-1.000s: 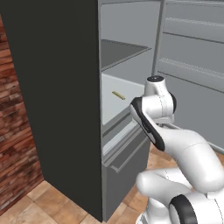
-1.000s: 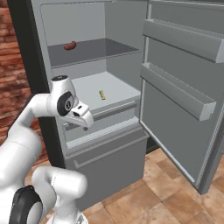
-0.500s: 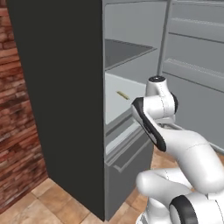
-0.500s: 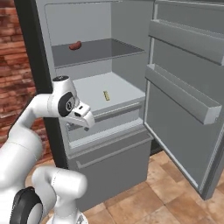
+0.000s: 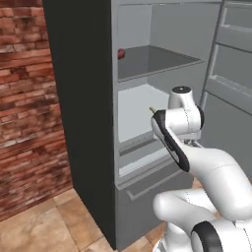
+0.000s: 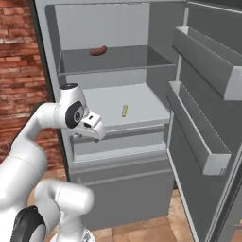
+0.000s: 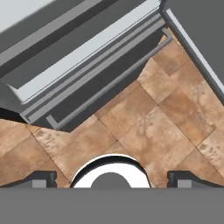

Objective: Retrieve the butter from the fridge and place it on a plate on the dining table. Then retrieve the butter knife by the fridge and place it near the plate.

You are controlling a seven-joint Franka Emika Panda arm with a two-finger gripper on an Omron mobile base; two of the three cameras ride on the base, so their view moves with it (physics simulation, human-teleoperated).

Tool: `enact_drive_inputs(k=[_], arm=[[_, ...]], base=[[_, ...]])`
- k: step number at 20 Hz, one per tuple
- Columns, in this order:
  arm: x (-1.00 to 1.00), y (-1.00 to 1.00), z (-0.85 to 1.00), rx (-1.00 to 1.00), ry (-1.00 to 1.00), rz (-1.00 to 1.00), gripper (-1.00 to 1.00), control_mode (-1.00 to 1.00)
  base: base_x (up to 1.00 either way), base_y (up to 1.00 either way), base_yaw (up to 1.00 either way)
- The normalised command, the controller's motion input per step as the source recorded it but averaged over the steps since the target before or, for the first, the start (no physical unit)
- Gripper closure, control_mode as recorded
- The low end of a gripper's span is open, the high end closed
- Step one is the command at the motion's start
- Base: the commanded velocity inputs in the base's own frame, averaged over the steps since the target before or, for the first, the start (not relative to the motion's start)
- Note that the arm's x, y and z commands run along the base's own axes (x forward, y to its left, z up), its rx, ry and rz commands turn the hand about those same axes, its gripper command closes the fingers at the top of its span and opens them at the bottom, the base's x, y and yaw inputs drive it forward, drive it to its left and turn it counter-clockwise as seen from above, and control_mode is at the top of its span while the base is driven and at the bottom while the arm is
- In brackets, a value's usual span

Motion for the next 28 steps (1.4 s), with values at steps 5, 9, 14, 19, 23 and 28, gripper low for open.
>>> enact_drive_inputs(k=[5,9,14,19,23,28], arm=[[0.0,0.0,0.0,0.0,0.0,0.0,-1.0,1.0],[0.0,0.0,0.0,0.0,0.0,0.0,-1.0,1.0],[0.0,0.0,0.0,0.0,0.0,0.0,-1.0,1.0],[0.0,0.0,0.0,0.0,0.0,0.0,-1.0,1.0],[0.0,0.0,0.0,0.0,0.0,0.0,-1.0,1.0],[0.0,0.0,0.0,0.0,0.0,0.0,-1.0,1.0]], base=[[0.3,-0.47,0.46],[0.03,-0.29,0.23],[0.16,-0.2,0.03],[0.49,-0.19,-0.16],[0.48,-0.23,-0.22],[0.29,-0.38,-0.27]])
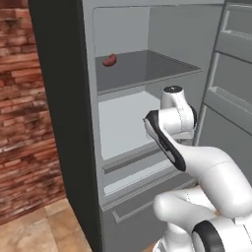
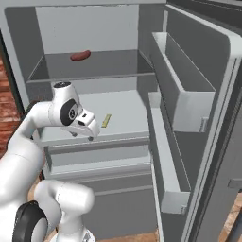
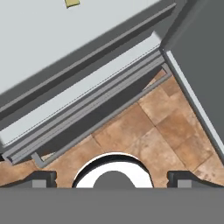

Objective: Retrieve the butter from the fridge and place it on a plate on the dining table. Then retrieve the butter knife by the fridge and place it near the plate.

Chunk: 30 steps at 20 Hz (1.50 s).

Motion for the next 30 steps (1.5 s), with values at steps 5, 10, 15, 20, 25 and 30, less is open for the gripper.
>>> enact_drive_inputs(k=[5,10,15,20,25,30], arm=[[0.0,0.0,0.0,0.0,0.0,0.0,-1.0,1.0],[0.0,0.0,0.0,0.0,0.0,0.0,-1.0,1.0],[0.0,0.0,0.0,0.0,0.0,0.0,-1.0,1.0],[0.0,0.0,0.0,0.0,0.0,0.0,-1.0,1.0],[0.0,0.0,0.0,0.0,0.0,0.0,-1.0,1.0],[0.0,0.0,0.0,0.0,0.0,0.0,-1.0,1.0]], base=[[0.37,-0.41,-0.19],[0.5,0.0,-0.02],[0.59,0.21,0.0],[0.45,0.03,0.0],[0.22,0.03,0.0],[0.13,0.17,-0.06]])
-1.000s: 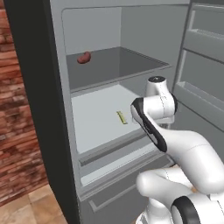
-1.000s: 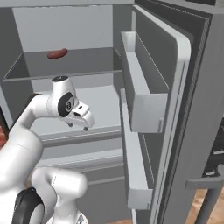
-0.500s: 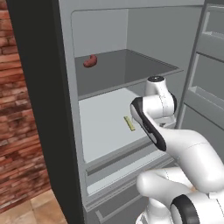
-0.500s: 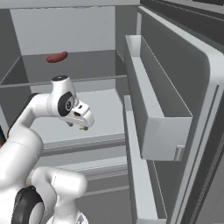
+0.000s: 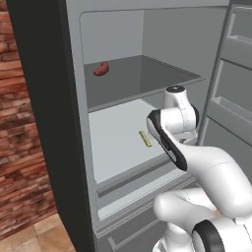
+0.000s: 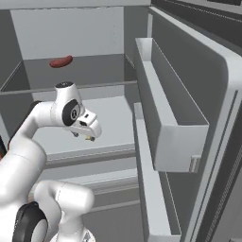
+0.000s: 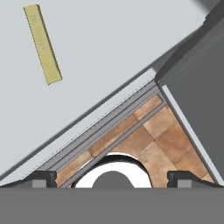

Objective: Retrieve the butter from the fridge and place it on a plate on the dining table. Then retrieve the butter knife by the fridge and place it near the plate.

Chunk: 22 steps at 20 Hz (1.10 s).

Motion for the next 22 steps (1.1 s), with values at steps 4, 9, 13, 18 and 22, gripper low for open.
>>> enact_drive_inputs(k=[4,9,13,18,22], arm=[[0.14,-0.08,-0.01,0.0,0.0,0.1,-1.0,-1.0],[0.59,-0.01,-0.24,0.03,-0.06,0.19,-1.0,-1.0],[0.79,0.1,-0.14,0.0,-0.01,0.15,-1.0,-1.0],[0.74,0.29,-0.23,0.0,0.0,0.0,-1.0,-1.0],[0.47,0.24,-0.46,0.0,0.0,0.0,-1.0,-1.0]], base=[[0.0,-0.02,0.02],[0.0,0.0,0.0],[0.0,0.0,0.0],[0.0,0.0,0.0],[0.0,0.0,0.0]])
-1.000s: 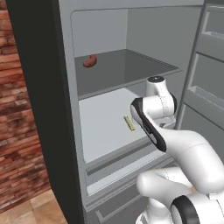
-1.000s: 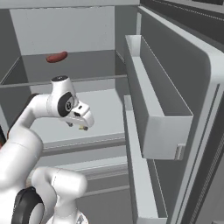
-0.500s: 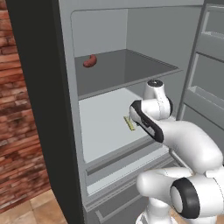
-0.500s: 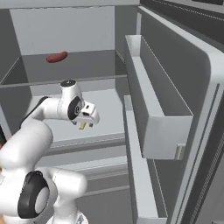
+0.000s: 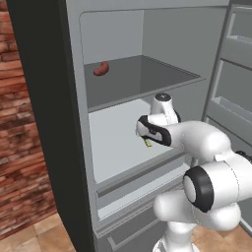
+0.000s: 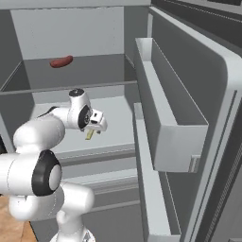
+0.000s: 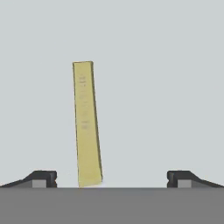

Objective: Retrieve the butter from the fridge and place it on a plate on the dining table. Then retrieve the butter knife by the fridge and place it near the plate.

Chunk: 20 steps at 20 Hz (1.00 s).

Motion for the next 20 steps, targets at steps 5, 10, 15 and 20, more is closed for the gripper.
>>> enact_drive_inputs(k=[5,10,15,20], arm=[[0.39,0.17,-0.38,0.0,0.0,0.0,-1.0,-1.0],[0.32,0.16,-0.28,0.0,0.0,0.0,-1.0,-1.0],[0.35,0.12,-0.01,0.0,0.0,0.0,-1.0,-1.0],[0.15,0.02,-0.11,0.0,0.01,0.0,-1.0,-1.0]], base=[[0.0,0.0,0.0],[0.0,0.0,0.0],[0.0,0.0,0.0],[0.0,0.0,0.0]])
